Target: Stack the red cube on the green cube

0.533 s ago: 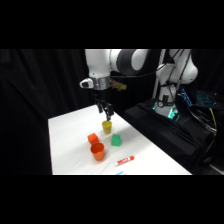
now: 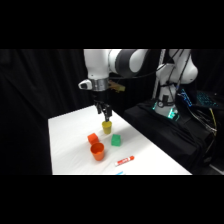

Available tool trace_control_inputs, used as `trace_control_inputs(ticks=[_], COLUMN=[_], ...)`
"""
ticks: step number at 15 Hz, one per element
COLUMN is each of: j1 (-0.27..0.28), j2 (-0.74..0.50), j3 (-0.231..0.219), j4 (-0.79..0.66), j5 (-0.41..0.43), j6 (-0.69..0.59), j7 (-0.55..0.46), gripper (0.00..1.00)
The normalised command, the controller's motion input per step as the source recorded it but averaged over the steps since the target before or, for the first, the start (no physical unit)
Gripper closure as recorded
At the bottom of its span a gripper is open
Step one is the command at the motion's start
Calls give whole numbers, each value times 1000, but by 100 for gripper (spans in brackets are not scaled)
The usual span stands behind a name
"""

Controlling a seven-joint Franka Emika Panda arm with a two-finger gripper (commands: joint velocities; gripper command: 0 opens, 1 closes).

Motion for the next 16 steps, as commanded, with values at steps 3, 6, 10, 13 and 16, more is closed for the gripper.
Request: trace_control_inputs(ticks=[3,6,10,13,16], j1=[-58,-72,-95,-101,-95], j2=[312,370,333,241,178], j3=[-8,-10,-10,19,59], j4=[336,355,323,262,207], j5=[-10,-27,-11,28,74], j6=[143,141,133,110,81], j7=[-167,-189,-209,-238,-240], gripper=[0,0,0,0,0])
